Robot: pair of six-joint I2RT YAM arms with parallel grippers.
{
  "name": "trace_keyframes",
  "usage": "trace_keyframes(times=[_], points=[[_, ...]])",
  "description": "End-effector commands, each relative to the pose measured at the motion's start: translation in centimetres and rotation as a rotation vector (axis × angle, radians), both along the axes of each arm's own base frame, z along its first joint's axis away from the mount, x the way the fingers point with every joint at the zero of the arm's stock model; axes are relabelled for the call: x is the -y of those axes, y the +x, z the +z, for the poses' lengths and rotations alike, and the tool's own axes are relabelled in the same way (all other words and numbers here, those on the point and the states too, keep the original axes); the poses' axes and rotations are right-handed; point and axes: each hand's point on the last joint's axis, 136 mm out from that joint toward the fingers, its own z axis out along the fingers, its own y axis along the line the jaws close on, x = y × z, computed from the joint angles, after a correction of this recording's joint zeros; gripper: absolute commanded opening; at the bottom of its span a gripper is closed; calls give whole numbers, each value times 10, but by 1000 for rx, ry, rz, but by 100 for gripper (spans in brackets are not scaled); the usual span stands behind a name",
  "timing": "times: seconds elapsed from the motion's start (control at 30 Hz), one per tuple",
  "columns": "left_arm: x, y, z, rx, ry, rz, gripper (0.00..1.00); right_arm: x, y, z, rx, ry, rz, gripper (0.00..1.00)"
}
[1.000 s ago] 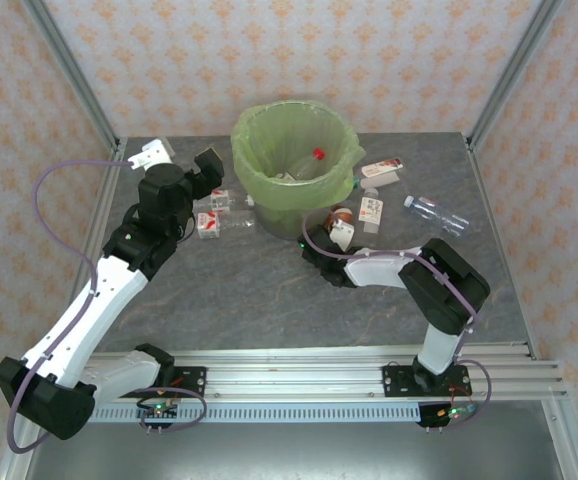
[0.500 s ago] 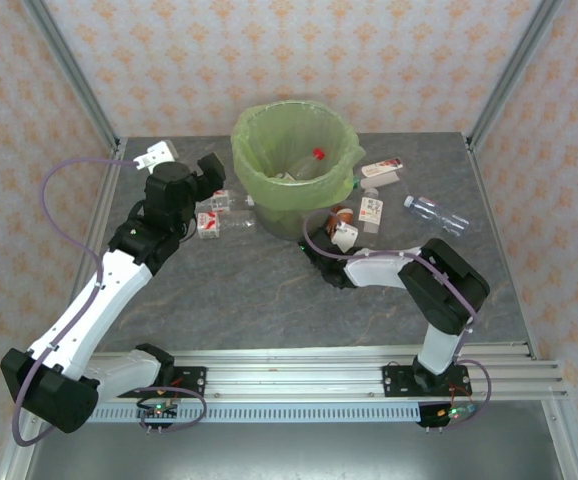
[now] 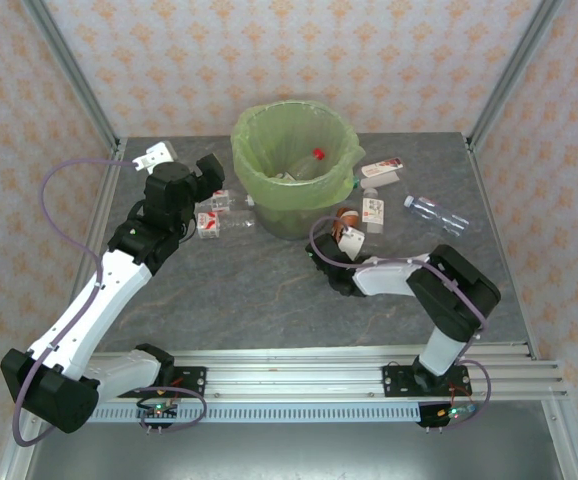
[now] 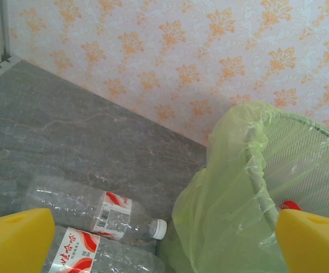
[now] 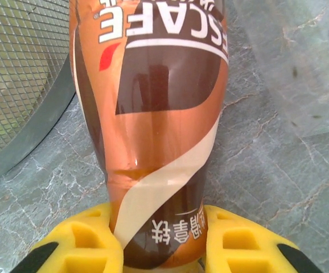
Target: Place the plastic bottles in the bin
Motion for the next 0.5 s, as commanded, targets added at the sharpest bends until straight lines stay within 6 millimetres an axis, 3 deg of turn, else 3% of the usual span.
trace_keyframes(times=[0.0, 0.47], points=[[-8, -2, -8, -27, 12, 39, 100, 4, -1, 9, 31, -29, 27, 3], [-11, 3, -9, -21, 2, 69, 100, 14, 7, 68, 286, -47, 93, 0]])
